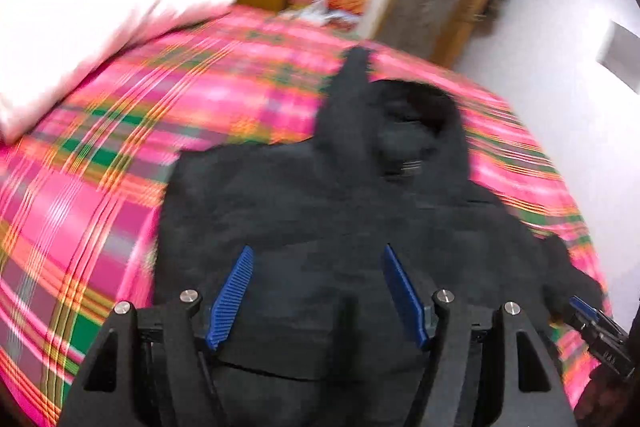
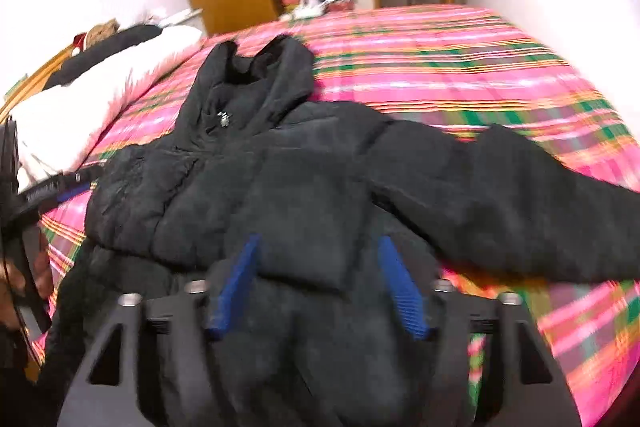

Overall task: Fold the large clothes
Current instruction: 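Lay the held sleeve across the jacket body and open the left tool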

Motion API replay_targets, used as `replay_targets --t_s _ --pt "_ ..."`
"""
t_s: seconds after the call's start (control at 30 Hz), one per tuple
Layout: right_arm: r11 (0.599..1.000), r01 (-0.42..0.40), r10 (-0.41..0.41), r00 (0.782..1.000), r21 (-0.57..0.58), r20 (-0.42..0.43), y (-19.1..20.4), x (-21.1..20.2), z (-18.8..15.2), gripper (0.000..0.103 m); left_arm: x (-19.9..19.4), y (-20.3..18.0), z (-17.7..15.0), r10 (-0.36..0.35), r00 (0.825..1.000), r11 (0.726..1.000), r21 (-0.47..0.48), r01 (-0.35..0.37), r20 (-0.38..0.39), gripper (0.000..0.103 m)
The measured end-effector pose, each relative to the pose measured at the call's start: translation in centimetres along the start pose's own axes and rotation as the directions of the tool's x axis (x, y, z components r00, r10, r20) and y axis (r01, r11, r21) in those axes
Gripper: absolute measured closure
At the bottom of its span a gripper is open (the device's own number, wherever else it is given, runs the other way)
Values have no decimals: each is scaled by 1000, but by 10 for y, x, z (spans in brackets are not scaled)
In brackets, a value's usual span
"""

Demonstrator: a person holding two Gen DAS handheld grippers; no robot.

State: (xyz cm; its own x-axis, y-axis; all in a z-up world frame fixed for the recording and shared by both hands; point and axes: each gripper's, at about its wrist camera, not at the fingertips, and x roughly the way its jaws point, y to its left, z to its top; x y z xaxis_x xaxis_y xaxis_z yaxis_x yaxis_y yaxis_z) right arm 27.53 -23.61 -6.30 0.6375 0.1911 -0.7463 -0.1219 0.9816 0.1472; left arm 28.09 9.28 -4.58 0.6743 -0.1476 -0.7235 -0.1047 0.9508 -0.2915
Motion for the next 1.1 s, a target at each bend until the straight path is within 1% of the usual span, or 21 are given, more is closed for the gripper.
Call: replay_targets --t_s 0.03,0.07,0.1,0.17,0.23,0.27,0.37,0.43,0.47,0.5,0.53,0.6,0.63,0.67,0.73,0.77,0.87,0.93,1.0,1.03,1.1 --pt "1000 3 -4 1000 -9 -26 4 17 5 65 9 7 -2 28 999 1000 -14 -28 -28 35" --pt "999 19 -21 998 -28 -52 7 36 8 65 22 14 -4 54 997 998 -21 -55 -62 36" --pt "999 37 -40 997 -39 -73 9 51 11 65 30 17 -5 64 995 998 -23 -66 -81 37" --pt "998 55 -59 992 -37 -108 6 74 12 65 38 20 -8 70 994 997 -38 -73 -81 37" --pt "996 77 -82 991 -47 -107 5 87 14 65 42 16 -11 68 993 996 -43 -72 -93 36" --pt "995 86 -91 990 -52 -108 5 91 15 65 47 13 -12 74 993 997 -30 -77 -97 36" --pt "997 77 -81 988 -31 -129 2 96 18 66 58 9 -14 92 989 995 -12 -94 -115 36" --pt "997 73 -74 985 -11 -156 0 92 23 66 54 11 -10 87 989 995 -28 -91 -122 36" --pt "997 80 -80 986 -4 -149 0 83 27 65 50 13 -7 76 990 996 -45 -82 -119 36" --pt "996 83 -84 989 -8 -123 0 74 29 65 52 19 1 62 993 996 -59 -69 -105 36" --pt "996 86 -87 992 -15 -96 1 66 31 66 45 19 4 55 995 996 -66 -61 -79 36" --pt "996 84 -84 995 -11 -56 2 53 31 66 35 17 8 74 997 996 -42 -76 -32 36" --pt "997 79 -79 995 0 -55 1 53 29 65 35 17 8 88 996 996 -29 -89 -29 36" --pt "997 75 -75 995 11 -69 -2 57 27 65 39 17 7 99 994 995 -20 -100 -42 36" --pt "997 79 -75 989 27 -128 -7 74 21 66 57 20 1 112 986 993 -9 -114 -125 36" --pt "997 71 -66 988 33 -139 -9 80 18 65 63 20 -2 117 982 993 -1 -119 -149 36" --pt "997 67 -62 990 37 -131 -11 77 17 65 63 11 -1 148 978 989 36 -144 -146 36" --pt "997 59 -52 992 52 -116 -11 67 17 65 55 7 1 148 981 989 26 -146 -126 37" --pt "997 32 -26 996 74 -81 -14 50 17 65 43 -1 1 127 987 992 27 -125 -101 38" --pt "996 20 -14 998 90 -63 -18 38 14 64 35 -8 -1 111 990 993 37 -109 -82 38" --pt "992 8 -2 999 124 -50 -25 24 8 64 18 -21 -7 88 995 994 69 -84 -45 38"
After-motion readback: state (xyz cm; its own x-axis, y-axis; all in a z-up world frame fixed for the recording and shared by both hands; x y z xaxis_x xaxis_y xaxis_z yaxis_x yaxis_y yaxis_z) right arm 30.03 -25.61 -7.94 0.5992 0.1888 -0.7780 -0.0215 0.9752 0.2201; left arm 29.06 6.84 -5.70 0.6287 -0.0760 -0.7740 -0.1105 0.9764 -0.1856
